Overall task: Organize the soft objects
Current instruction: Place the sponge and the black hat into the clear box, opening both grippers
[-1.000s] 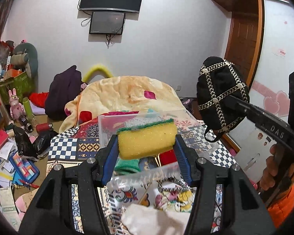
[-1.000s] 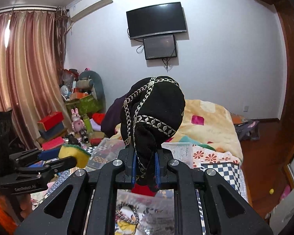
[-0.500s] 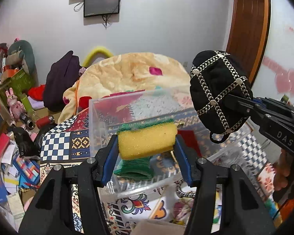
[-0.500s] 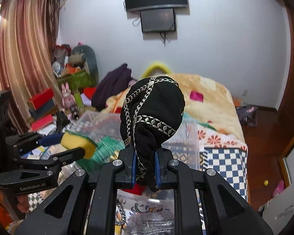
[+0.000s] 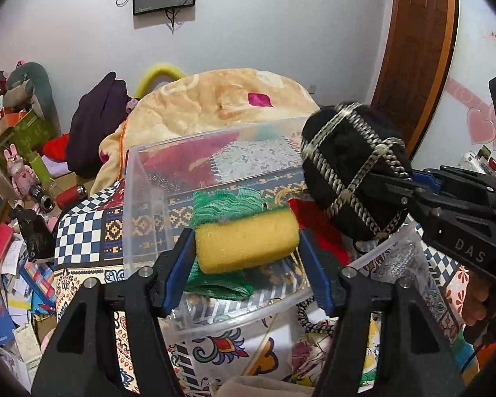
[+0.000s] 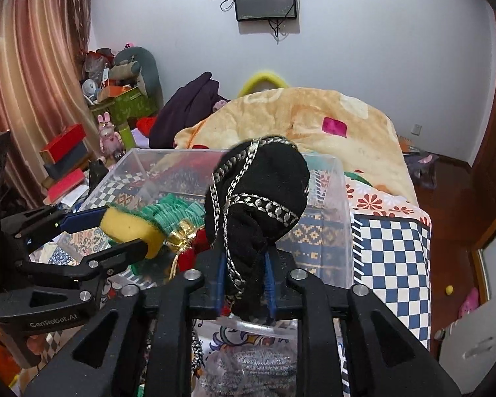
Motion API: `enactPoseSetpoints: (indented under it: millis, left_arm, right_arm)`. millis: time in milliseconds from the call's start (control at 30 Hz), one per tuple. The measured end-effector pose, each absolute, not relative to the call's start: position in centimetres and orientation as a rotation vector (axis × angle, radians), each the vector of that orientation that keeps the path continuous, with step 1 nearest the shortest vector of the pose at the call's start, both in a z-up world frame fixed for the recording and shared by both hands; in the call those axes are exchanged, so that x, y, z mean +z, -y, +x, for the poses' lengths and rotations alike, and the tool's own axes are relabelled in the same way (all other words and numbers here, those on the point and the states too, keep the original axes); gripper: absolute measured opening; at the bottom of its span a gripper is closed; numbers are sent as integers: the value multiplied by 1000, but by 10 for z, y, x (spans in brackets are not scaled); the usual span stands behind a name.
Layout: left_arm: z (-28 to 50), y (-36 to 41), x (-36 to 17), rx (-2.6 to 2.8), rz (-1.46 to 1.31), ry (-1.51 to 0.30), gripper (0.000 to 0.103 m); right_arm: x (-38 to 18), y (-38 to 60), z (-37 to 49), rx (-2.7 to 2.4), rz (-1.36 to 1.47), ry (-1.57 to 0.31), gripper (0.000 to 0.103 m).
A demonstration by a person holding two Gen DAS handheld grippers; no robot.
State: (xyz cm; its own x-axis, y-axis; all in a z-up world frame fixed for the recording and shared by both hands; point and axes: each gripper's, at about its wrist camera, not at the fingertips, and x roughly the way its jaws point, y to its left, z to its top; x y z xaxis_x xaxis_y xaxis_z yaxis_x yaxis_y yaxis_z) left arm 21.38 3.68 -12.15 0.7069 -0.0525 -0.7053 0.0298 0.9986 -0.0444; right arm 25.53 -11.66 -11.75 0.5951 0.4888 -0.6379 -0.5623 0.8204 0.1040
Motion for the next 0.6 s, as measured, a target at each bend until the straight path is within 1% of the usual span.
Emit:
enactPoseSetpoints:
  millis: [33,100,167,267,333,367,433,467,533,600]
  left_arm:
    - [213,-37,-121,-45,-33,-784,68]
    - [212,-37,-119,-45,-40,-781,71]
    - [210,-38,-117,-47,-47,-776,72]
    - [203,-40,-109,-55,-58,-762,74]
    - [196,-40,-103,-59,-62,-742,77]
    - [191,-41,-100,-63,-63,-730,78]
    - [184,-42,-93,-70,-66,-711,79]
    - [179,-42,-90,-72,-67,-701,79]
    - [171,-42,-84,-76,-67,-681,81]
    - [160,-43,-78,-76,-68,-659,84]
  right_arm:
    - [-117,117,254,610,-113,-705,25]
    - [-116,119,253,617,-115,-703,27]
    - [-113,120,250,615,-124,-694,30]
    - [-106,123,242,616,-137,-660,40]
    - [-101,126,236,618,-139,-634,50]
    - [-98,127,235,620,-139,-619,52]
    - [-92,130,229,621,-136,-591,62]
    - [-90,131,226,621,-132,-581,64]
    - [-85,137,222,618,-116,-563,74]
    - [-84,140,219,614,-102,-555,79]
